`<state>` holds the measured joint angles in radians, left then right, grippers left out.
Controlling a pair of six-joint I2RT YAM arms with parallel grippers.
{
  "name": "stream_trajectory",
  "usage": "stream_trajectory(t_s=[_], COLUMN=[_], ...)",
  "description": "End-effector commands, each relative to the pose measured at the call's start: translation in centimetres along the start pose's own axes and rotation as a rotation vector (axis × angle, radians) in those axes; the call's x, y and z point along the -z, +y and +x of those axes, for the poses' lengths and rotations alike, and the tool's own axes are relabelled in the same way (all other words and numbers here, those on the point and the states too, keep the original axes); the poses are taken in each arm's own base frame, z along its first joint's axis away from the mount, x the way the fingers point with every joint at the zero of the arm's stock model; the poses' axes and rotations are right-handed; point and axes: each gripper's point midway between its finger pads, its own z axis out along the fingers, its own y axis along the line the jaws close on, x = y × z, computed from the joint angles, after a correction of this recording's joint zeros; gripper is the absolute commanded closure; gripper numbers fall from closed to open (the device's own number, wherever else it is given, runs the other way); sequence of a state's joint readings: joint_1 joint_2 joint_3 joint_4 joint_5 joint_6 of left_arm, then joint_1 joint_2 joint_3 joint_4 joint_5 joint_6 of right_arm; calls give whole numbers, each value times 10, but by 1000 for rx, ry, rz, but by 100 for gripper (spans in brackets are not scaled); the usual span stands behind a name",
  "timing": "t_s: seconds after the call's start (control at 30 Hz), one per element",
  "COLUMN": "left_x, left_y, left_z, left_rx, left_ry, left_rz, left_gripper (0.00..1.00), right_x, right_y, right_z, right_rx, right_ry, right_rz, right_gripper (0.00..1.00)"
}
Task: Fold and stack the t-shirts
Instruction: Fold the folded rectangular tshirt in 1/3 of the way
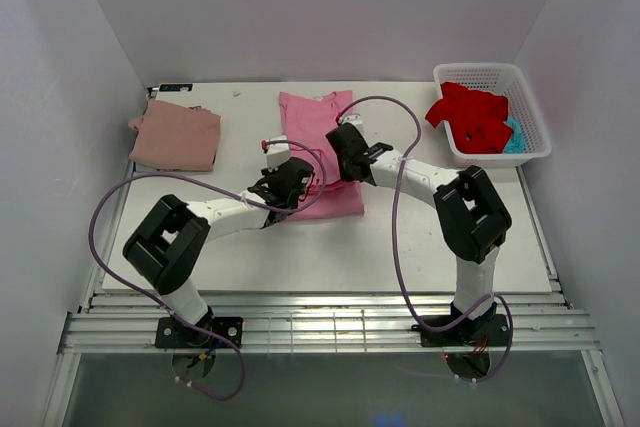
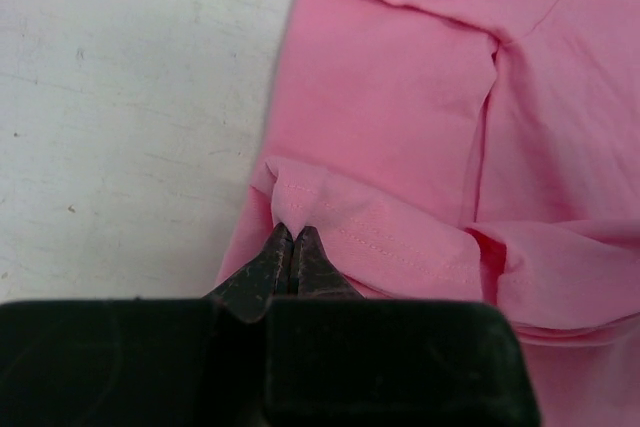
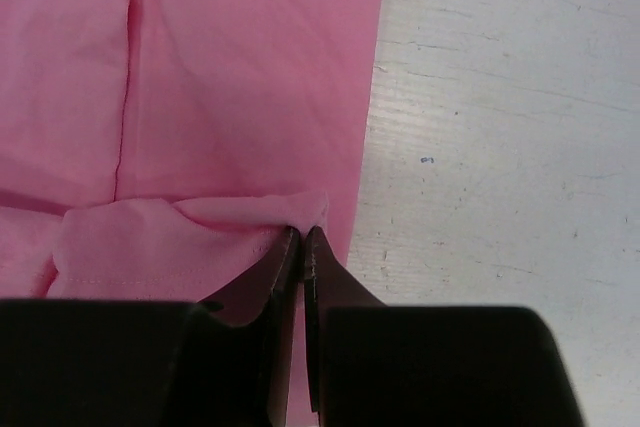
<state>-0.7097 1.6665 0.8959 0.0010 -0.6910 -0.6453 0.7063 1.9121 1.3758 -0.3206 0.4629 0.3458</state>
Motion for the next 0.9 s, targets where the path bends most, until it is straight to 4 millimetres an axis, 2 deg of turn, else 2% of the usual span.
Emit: stream_trajectory(t_s=[0.0,0.23,0.43,0.87], left_x=[-1,-18,-34,-49], left_y=[-12,-18,-15,-16], left_z=[-35,-37,-33,-50], left_rx=[45,42,44,59], left_ry=[-69,-52,-40,-67], left_rz=[37,47,36,39], left_gripper=[100,100,100,100], right_x=[0,-9,-23,-41], right_y=[0,-3,-12,-24], right_z=[-29,-43,-46,-59], right_rx=[-6,-7,-8,-20], right_ry=[-58,-69,-56,-51], right_rz=[-14,-17,-7,1], right_gripper=[92,92,92,92])
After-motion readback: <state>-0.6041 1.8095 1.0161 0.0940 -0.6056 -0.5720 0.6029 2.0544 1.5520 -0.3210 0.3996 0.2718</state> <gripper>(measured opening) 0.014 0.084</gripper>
